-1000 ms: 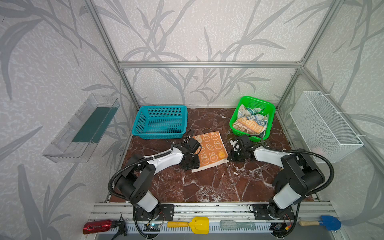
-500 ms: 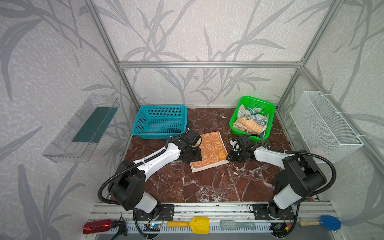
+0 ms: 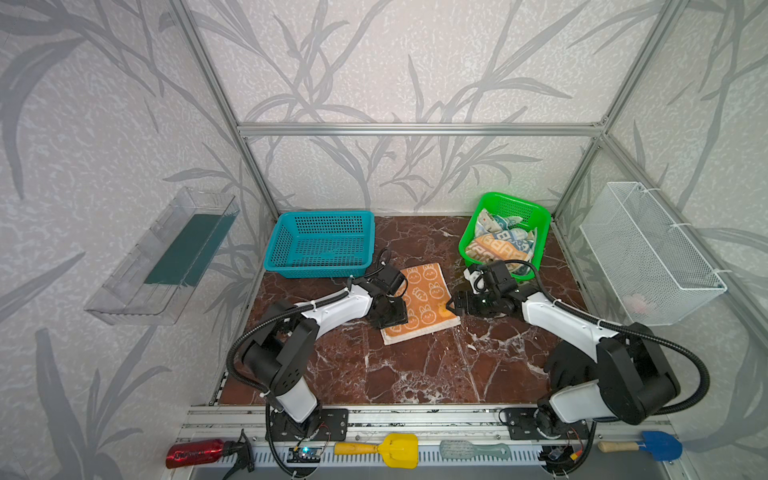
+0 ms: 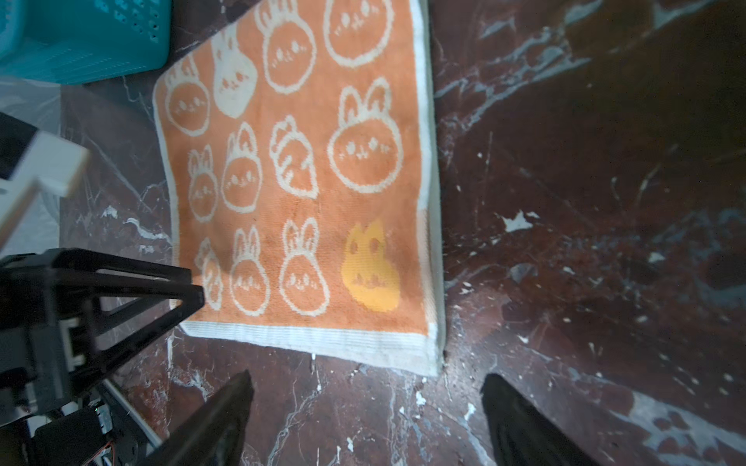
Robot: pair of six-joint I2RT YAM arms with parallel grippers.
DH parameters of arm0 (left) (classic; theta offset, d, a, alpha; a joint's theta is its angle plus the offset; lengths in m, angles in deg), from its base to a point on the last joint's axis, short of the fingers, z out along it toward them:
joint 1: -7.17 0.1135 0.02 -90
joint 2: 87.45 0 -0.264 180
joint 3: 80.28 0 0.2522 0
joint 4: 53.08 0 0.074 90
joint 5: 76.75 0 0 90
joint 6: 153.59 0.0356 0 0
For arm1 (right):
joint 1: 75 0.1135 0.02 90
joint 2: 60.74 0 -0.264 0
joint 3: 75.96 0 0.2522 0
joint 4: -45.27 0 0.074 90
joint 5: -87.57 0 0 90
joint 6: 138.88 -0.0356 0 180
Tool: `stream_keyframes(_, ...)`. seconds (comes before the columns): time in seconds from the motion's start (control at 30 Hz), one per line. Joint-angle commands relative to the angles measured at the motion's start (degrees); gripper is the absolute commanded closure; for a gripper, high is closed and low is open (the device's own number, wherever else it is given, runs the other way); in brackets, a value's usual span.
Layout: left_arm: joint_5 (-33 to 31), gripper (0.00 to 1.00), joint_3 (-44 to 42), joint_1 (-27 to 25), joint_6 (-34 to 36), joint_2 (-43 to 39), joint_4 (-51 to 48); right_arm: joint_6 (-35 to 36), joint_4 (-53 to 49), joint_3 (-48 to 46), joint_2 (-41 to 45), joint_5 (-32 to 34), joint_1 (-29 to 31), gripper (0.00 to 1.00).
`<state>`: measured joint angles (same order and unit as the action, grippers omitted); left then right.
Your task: Fold and stack the towels
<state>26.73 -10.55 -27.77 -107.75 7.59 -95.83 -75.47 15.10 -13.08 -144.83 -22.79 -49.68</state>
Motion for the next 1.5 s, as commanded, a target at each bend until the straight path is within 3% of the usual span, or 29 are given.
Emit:
stream_keyframes(0.0,-1.85,0.39,-2.39,0.65,-0.93,-0.83,1.21,-0.83,3.21,2.28,-3.75,-4.57,1.46,0.02)
stream_keyframes(0.37,-3.49,0.37,-5.46,2.27,2.30,-1.85,1.40,-3.19,9.48,-2.31,-11.12,-7.76,1.94,0.01)
stream_keyframes(0.57,-6.13,0.34,-1.91,2.77,7.13,-1.05,-1.49,-4.91,11.74,-9.10,-8.94,-7.38,2.38,0.01)
stream_keyframes(0.63,-6.01,0.24,-1.88,2.76,7.68,-1.60,-0.49,-4.91,11.30,-10.56,-7.78,-6.68,2.84,0.01)
stream_keyframes(0.77,-6.84,0.23,0.28,2.72,9.03,-3.77,-0.83,-4.25,9.21,-11.63,-4.23,-6.27,2.92,0.01)
stream_keyframes(0.87,-8.81,0.22,1.69,2.66,10.32,-7.67,-0.83,-1.60,4.05,-8.30,0.05,-5.09,2.98,0.01)
stream_keyframes(0.9,-9.68,0.06,1.78,2.72,11.12,-9.37,-0.17,-0.23,1.52,-6.12,1.38,-4.45,3.02,0.01)
stream_keyframes(0.93,-10.60,0.01,1.80,2.64,11.95,-10.65,0.60,0.67,-0.20,-4.51,2.27,-3.91,2.98,0.01)
stream_keyframes(1.03,-11.69,0.01,1.67,2.76,14.64,-13.22,5.53,2.94,-3.76,1.70,3.65,-0.98,2.21,0.01)
stream_keyframes(1.13,-7.74,0.01,4.86,2.86,15.31,-11.07,8.00,5.83,-4.94,8.12,0.25,2.76,0.52,0.01)
stream_keyframes(1.23,-4.30,0.01,7.51,2.93,12.24,-6.42,11.34,6.76,-7.50,15.04,-6.13,3.41,-2.40,0.01)
stream_keyframes(1.47,-1.98,0.01,10.58,6.64,1.19,3.81,22.39,2.87,-2.27,23.30,-17.82,-1.67,-4.16,0.01)
